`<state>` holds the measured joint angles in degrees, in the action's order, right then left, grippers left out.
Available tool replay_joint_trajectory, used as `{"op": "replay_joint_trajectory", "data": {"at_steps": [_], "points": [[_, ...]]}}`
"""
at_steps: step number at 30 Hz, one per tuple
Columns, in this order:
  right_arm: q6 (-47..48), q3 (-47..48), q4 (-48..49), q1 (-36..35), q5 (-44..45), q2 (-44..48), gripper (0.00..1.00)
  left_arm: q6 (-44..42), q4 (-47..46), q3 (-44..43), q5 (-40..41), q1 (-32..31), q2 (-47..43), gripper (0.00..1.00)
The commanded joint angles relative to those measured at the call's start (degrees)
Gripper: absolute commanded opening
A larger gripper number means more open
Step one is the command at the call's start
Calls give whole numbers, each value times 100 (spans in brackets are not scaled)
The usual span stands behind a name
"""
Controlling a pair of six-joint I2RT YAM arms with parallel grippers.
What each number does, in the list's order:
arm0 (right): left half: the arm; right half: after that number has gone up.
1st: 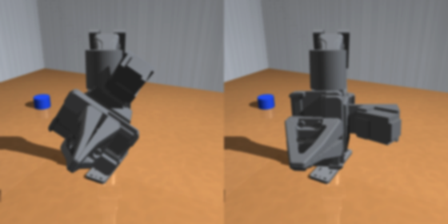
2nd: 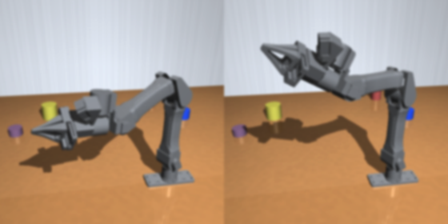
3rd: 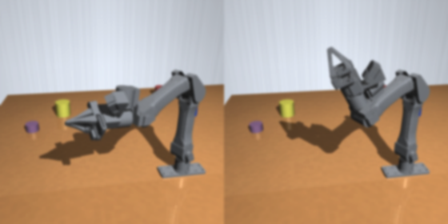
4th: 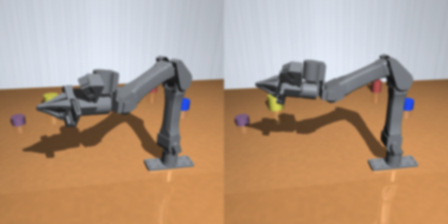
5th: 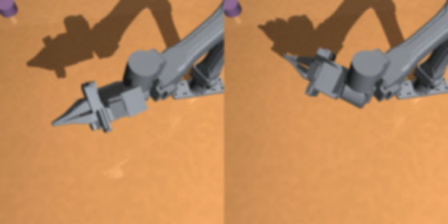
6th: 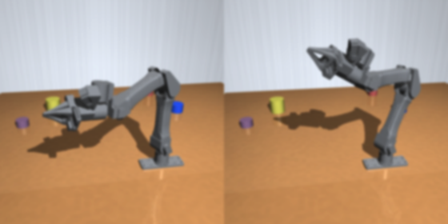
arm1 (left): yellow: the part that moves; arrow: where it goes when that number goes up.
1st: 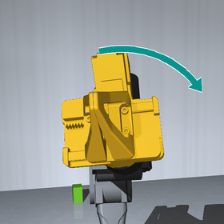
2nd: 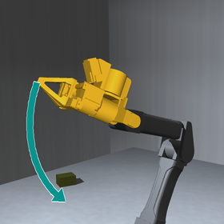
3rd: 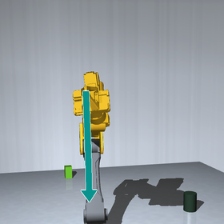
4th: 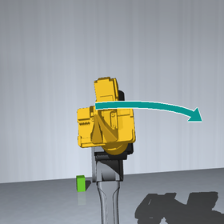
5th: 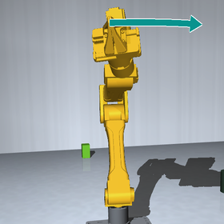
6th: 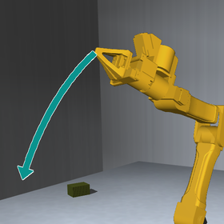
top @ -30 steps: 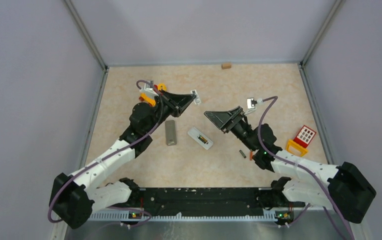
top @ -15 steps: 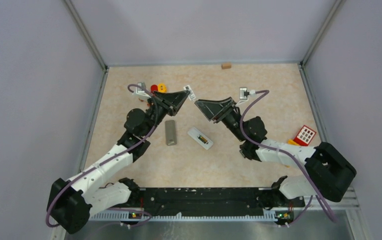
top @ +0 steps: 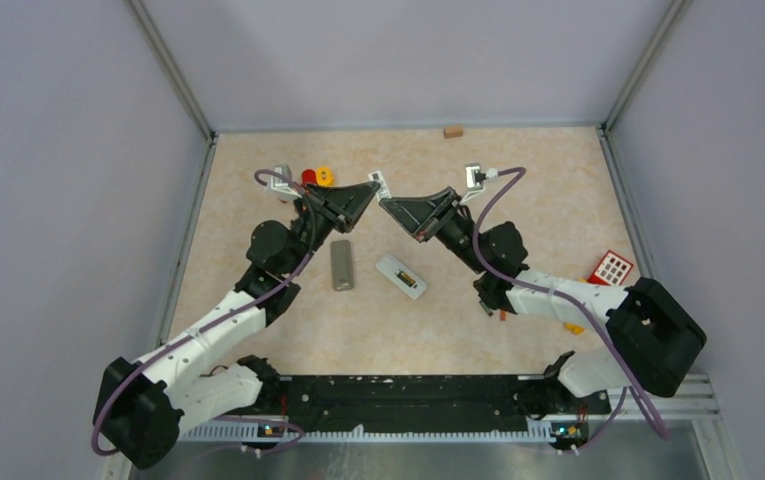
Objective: Load the batteries into the remote control
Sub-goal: Adjust the battery cover.
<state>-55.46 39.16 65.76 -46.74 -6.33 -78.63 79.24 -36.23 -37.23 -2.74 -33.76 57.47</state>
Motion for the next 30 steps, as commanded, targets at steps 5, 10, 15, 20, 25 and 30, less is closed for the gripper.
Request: {"op": "replay_joint_trajectory", "data": {"at_steps": [5, 10, 15, 20, 25, 30], "points": [[-138, 59, 413, 1, -239, 87, 0, -455, -222, 95, -389, 17, -305, 3], [-258, -110, 355, 91, -456, 253, 0, -1025, 148, 124, -645, 34, -564, 50], [-319, -248, -574, 258, -947, 772, 0, -2092, 1637, -396, -1340, 349, -776, 95], [109, 182, -2634, 315, -1930, 1375, 0, -2381, 2237, -934, -3555, 1137, -377, 98], [148, 935, -4855, 324, -2620, 1549, 0, -2453, 2191, -1319, -5203, 1206, 41, 90], [-61, 1029, -4995, 331, -2771, 1600, 0, -2383, 2183, -1277, -5839, 1207, -20, 56]]}}
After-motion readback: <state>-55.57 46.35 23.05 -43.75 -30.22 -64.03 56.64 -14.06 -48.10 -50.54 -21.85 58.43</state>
